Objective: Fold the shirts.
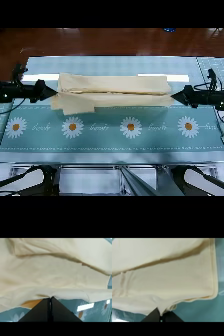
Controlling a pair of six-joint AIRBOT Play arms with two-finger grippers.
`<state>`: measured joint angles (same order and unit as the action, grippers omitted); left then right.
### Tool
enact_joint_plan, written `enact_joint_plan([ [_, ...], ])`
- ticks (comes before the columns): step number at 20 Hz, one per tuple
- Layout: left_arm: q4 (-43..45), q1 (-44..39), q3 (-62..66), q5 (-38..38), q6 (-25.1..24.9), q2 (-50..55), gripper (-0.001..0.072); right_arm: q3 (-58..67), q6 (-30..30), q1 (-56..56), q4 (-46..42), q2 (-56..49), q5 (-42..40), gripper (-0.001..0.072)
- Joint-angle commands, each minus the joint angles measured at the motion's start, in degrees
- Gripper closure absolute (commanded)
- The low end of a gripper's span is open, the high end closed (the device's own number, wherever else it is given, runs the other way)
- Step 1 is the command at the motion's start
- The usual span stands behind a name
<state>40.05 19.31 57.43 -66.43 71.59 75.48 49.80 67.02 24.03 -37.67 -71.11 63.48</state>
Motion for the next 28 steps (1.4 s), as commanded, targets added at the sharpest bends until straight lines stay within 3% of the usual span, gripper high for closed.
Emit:
enact_joint_plan([
  [1,-1.09,-1.55,11.58,1.7,1.75,7.96,0.0693,7.26,0.72,-0.28,3.43,-6.27,-0.92,0.0686],
  [8,-1.05,-5.57,32.44,0.83,9.22,28.39,0.0693,21.4,1.64,-3.96,5.81,-22.64,-4.07,0.0686],
  [13,-1.07,-6.6,34.71,-0.79,10.29,35.36,0.0693,25.62,2.82,-4.02,5.86,-29.83,-5.09,0.0685],
  [14,-1.05,-6.69,34.71,-0.94,10.12,35.89,0.0633,25.62,2.78,-4.02,5.84,-30.56,-5.7,0.0653],
  [15,-1.05,-6.69,34.73,-1.09,10.16,36.04,0.037,25.62,2.78,-4.02,5.84,-31.01,-6.62,0.0422],
  [16,-1.03,-6.16,35.45,-1.86,10.4,35.95,0.0205,25.77,2.6,-3.91,5.79,-31.04,-7.19,0.0299],
  [19,-0.31,-1.36,42.51,-9.22,13.2,34.99,0.0204,30.88,3.34,0.02,5.57,-29.92,-0.79,0.0297],
  [22,6.97,4.26,47.71,-13.55,14.23,29.0,0.0204,33.46,4.98,6.34,3.87,-26.25,5.51,0.0297],
  [26,23.78,4.26,42.45,-5.51,13.55,13.6,0.0204,32.11,11.74,8.68,-14.03,-24.5,8.41,0.0297],
  [28,24.65,1.79,33.75,1.6,12.92,4.76,0.0204,28.81,11.82,7.89,-14.71,-24.63,5.18,0.0296],
])
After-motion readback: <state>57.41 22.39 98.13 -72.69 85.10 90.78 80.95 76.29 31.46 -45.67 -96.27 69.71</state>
